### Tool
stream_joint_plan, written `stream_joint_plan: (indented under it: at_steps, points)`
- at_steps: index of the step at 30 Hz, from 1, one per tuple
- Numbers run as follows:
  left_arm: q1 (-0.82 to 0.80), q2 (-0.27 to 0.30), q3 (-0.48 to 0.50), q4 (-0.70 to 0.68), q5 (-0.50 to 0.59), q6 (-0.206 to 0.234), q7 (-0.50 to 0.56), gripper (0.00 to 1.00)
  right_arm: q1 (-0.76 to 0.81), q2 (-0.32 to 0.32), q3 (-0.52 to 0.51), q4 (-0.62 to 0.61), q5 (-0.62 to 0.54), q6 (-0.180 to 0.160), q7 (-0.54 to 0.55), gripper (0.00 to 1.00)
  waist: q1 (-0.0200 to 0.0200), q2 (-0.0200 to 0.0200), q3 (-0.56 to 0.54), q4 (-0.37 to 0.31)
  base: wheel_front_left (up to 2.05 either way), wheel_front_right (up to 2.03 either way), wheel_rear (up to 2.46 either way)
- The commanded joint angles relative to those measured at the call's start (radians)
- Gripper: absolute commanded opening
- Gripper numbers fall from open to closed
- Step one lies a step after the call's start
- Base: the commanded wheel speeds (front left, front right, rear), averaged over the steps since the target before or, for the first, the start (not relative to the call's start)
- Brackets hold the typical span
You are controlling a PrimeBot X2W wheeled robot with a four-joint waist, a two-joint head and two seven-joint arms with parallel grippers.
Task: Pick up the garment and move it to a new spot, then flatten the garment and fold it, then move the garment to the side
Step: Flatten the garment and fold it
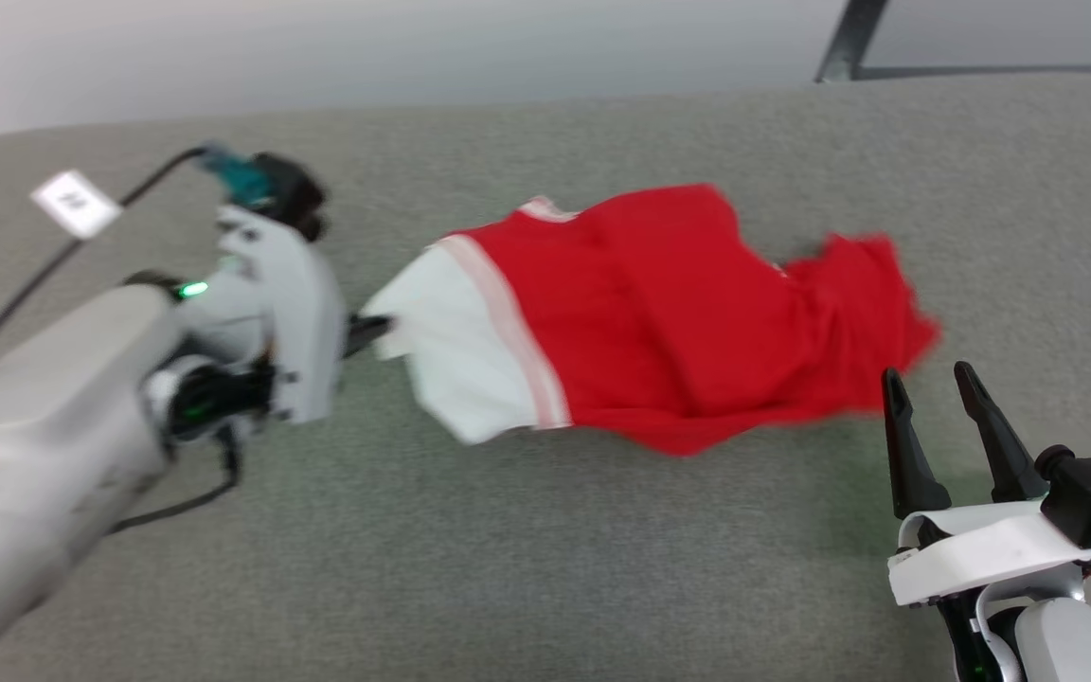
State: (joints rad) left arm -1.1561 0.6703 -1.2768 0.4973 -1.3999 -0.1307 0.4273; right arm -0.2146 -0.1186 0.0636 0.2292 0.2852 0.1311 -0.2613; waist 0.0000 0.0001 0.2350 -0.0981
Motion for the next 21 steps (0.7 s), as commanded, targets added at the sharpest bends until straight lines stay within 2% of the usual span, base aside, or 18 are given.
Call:
stream_joint_plan:
  at_steps: [1,8,17,18,19,20,21]
  points:
    - [0.018,0.025,0.000,0.014,-0.009,0.000,0.018,0.00,0.009,-0.006,-0.003,-0.001,-0.005,-0.001,-0.005,1.00,0.0000,-0.0001,-0.024,0.036,0.00,0.00,0.00]
    - [0.044,0.096,0.000,0.103,-0.031,0.000,0.068,0.00,0.019,-0.020,-0.006,-0.003,0.000,-0.001,-0.005,1.00,0.0000,-0.0001,-0.024,0.045,0.00,0.00,0.00]
    - [0.078,0.083,-0.002,0.189,0.012,0.001,0.028,0.00,0.025,-0.023,-0.009,-0.005,0.001,-0.001,-0.005,1.00,0.0000,-0.0001,-0.027,0.043,0.00,0.00,0.00]
    - [0.079,0.078,-0.001,0.195,0.019,0.001,0.015,0.05,0.025,-0.024,-0.009,-0.005,-0.001,-0.001,-0.005,1.00,0.0000,-0.0001,-0.030,0.043,0.00,0.00,0.00]
    - [0.080,0.075,0.000,0.202,0.025,0.001,-0.003,0.49,0.026,-0.025,-0.009,-0.004,-0.002,-0.001,-0.005,1.00,0.0000,-0.0001,-0.032,0.044,0.00,0.00,0.00]
    - [0.084,0.073,0.003,0.210,0.028,0.001,-0.021,0.83,0.028,-0.027,-0.009,-0.004,-0.003,-0.001,-0.005,1.00,0.0000,-0.0001,-0.036,0.044,0.00,0.00,0.00]
    - [0.087,0.070,0.004,0.213,0.032,0.001,-0.038,1.00,0.029,-0.032,-0.011,-0.004,-0.004,-0.001,-0.005,1.00,0.0000,-0.0001,-0.040,0.046,0.00,0.00,0.00]
